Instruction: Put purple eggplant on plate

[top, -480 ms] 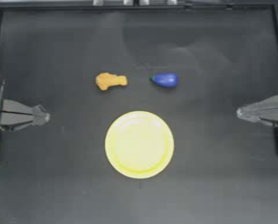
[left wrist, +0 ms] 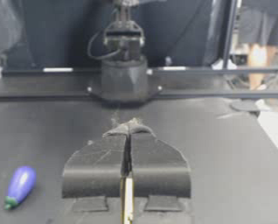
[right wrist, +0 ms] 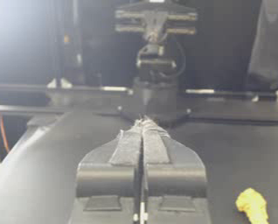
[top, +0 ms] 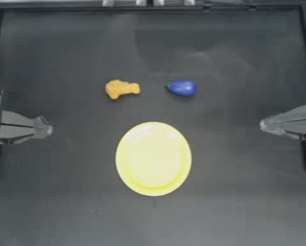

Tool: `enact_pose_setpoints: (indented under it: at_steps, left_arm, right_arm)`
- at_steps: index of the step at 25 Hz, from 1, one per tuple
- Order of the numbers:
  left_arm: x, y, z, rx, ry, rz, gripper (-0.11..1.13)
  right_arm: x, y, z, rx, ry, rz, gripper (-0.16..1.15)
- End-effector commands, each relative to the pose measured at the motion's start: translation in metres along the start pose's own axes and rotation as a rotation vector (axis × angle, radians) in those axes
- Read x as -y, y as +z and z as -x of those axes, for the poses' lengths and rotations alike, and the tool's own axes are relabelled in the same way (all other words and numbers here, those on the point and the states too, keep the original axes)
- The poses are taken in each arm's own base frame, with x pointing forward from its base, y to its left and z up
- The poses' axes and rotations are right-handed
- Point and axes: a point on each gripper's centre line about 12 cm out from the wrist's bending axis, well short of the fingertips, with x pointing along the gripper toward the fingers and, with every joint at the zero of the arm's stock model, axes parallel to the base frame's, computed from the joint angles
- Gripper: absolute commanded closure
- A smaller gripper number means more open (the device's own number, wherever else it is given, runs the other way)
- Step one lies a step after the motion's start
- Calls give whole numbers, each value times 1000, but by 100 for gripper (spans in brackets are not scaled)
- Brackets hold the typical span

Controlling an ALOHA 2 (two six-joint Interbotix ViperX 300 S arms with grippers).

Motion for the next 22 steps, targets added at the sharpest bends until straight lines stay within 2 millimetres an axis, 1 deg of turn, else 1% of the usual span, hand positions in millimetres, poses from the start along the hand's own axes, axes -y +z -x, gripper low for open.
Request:
enact_pose_setpoints:
  at_steps: [1, 3, 4, 5, 6, 8, 9, 12, 14, 19, 22]
  left_arm:
    - [0, 10, -3, 25, 1, -3, 45]
    - [0, 10, -3, 25, 1, -2, 13]
    - [0, 11, -3, 26, 2, 0, -2]
    - [0, 10, -3, 25, 2, 0, -9]
    - [0, 11, -3, 23, 1, -2, -5]
    - [0, 10, -3, 14, 2, 0, 4]
    - [0, 10, -4, 9, 2, 0, 5]
    - [-1, 10, -5, -3, 3, 1, 0]
    - [-2, 10, -6, -12, 8, 4, -2]
    - [-5, 7, -6, -34, 25, 6, -1]
    - [-8, 6, -6, -46, 38, 10, -1]
  right_arm:
    - [0, 5, -4, -3, 3, 18, 39]
    - [0, 5, -5, -9, 3, 19, 10]
    - [0, 5, -5, -11, 4, 16, -3]
    - [0, 6, -6, -9, 3, 18, -11]
    - [0, 7, -6, -11, 3, 19, -10]
    - [0, 8, -6, -18, 2, 16, 0]
    - [0, 9, -7, -25, 0, 12, 1]
    - [8, 16, -11, -73, -39, 1, -2]
    - [19, 21, -15, -134, -88, -3, -2]
    - [49, 29, -21, -343, -219, -27, -2]
    - [64, 33, -26, -454, -272, -47, -2]
